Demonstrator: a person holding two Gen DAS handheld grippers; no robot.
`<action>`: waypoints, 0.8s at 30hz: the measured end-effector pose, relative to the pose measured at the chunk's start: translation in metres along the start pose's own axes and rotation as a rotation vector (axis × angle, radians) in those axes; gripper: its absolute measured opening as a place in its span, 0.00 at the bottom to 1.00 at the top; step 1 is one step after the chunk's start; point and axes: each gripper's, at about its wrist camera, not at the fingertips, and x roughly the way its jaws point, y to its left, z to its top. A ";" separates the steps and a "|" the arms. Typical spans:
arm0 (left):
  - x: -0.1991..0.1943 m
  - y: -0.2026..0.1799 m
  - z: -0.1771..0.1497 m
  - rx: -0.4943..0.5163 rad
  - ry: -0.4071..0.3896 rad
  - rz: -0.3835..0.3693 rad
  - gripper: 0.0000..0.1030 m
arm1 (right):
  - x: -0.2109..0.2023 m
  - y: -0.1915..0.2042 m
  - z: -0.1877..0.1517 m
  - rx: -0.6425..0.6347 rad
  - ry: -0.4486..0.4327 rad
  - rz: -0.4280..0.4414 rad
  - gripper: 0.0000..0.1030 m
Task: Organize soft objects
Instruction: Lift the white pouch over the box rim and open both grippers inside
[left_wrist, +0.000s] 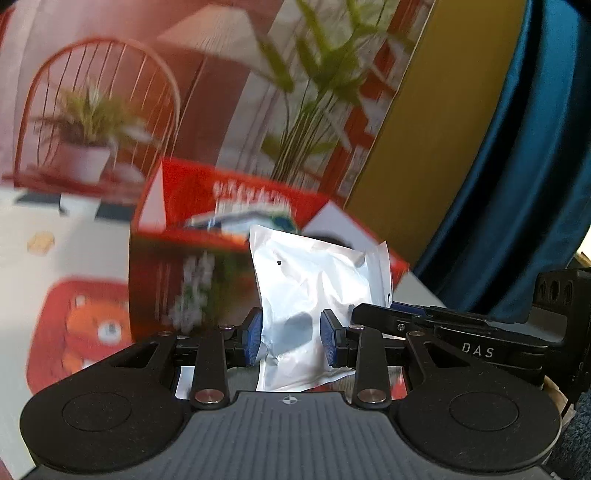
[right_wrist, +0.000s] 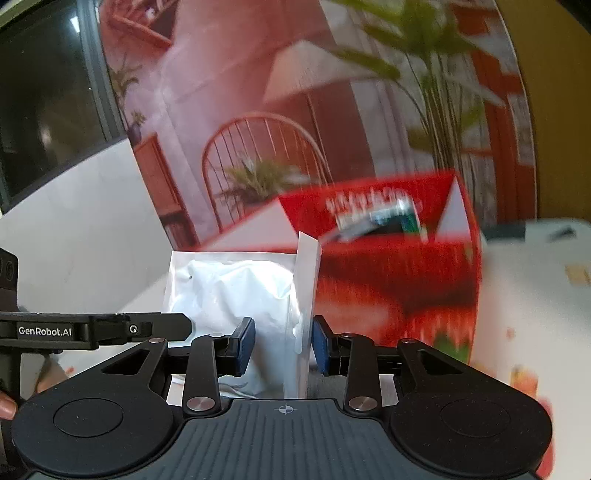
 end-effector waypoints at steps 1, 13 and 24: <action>-0.001 0.000 0.006 0.002 -0.010 -0.001 0.35 | 0.000 0.001 0.009 -0.009 -0.011 0.001 0.30; 0.022 0.004 0.078 0.009 -0.083 0.024 0.35 | 0.030 0.000 0.100 -0.055 -0.065 0.013 0.30; 0.065 0.027 0.096 -0.028 -0.031 0.093 0.35 | 0.091 -0.014 0.119 -0.063 0.016 -0.024 0.30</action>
